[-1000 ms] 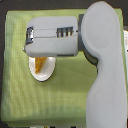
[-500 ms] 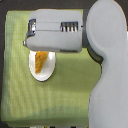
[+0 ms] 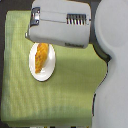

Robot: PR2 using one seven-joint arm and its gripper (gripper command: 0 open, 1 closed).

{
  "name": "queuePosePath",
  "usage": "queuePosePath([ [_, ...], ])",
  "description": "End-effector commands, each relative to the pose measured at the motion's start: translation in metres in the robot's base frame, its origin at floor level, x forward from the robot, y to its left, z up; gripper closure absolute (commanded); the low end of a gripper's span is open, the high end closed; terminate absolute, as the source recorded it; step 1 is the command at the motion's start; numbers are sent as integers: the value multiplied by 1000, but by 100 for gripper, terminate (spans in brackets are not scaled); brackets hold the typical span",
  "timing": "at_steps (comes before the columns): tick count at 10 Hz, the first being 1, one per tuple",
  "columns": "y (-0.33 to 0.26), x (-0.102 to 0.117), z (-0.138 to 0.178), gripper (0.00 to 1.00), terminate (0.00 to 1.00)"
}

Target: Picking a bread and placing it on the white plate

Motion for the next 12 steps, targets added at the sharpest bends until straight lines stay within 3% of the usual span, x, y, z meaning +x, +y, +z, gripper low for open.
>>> queuePosePath([
  [1, -51, -2, 16, 0, 0],
  [4, -152, -12, 12, 0, 0],
  [8, -224, -11, 11, 0, 0],
  [12, -296, -24, -1, 0, 0],
])
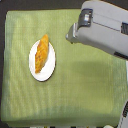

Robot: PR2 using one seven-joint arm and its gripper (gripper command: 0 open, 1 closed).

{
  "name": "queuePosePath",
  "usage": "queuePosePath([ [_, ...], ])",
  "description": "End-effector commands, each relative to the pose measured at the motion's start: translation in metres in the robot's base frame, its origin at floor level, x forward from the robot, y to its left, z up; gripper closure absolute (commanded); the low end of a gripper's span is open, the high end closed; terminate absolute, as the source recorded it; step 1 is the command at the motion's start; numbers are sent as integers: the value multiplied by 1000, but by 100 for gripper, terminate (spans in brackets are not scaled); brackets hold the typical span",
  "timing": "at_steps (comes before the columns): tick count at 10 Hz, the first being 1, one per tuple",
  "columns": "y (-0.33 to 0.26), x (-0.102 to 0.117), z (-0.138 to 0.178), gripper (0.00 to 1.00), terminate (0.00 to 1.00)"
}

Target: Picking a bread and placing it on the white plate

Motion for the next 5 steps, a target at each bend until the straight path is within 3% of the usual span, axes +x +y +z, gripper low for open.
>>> queuePosePath([
  [1, -93, -9, -11, 0, 0],
  [4, -119, -16, -15, 0, 0],
  [5, -125, -19, -13, 0, 100],
])
